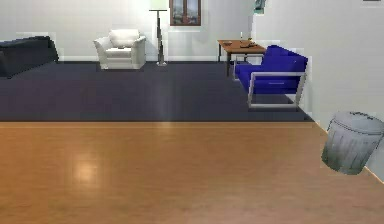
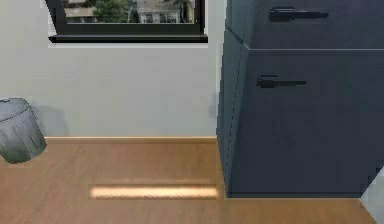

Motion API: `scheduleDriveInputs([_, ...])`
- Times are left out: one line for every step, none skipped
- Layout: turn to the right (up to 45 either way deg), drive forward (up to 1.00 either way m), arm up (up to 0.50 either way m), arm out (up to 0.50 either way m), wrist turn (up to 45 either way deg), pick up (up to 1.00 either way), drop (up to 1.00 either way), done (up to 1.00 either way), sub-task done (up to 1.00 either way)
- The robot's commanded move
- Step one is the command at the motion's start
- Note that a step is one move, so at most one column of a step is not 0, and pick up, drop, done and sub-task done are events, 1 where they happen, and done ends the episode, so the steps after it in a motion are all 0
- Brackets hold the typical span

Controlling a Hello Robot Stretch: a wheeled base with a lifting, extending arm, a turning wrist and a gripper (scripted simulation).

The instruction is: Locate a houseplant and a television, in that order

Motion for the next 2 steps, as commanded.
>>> scheduleDriveInputs([0.0,0.65,0.0,0.0,0.0,0.0,0.0,0.0,0.0])
scheduleDriveInputs([-42.0,0.0,0.0,0.0,0.0,0.0,0.0,0.0,0.0])
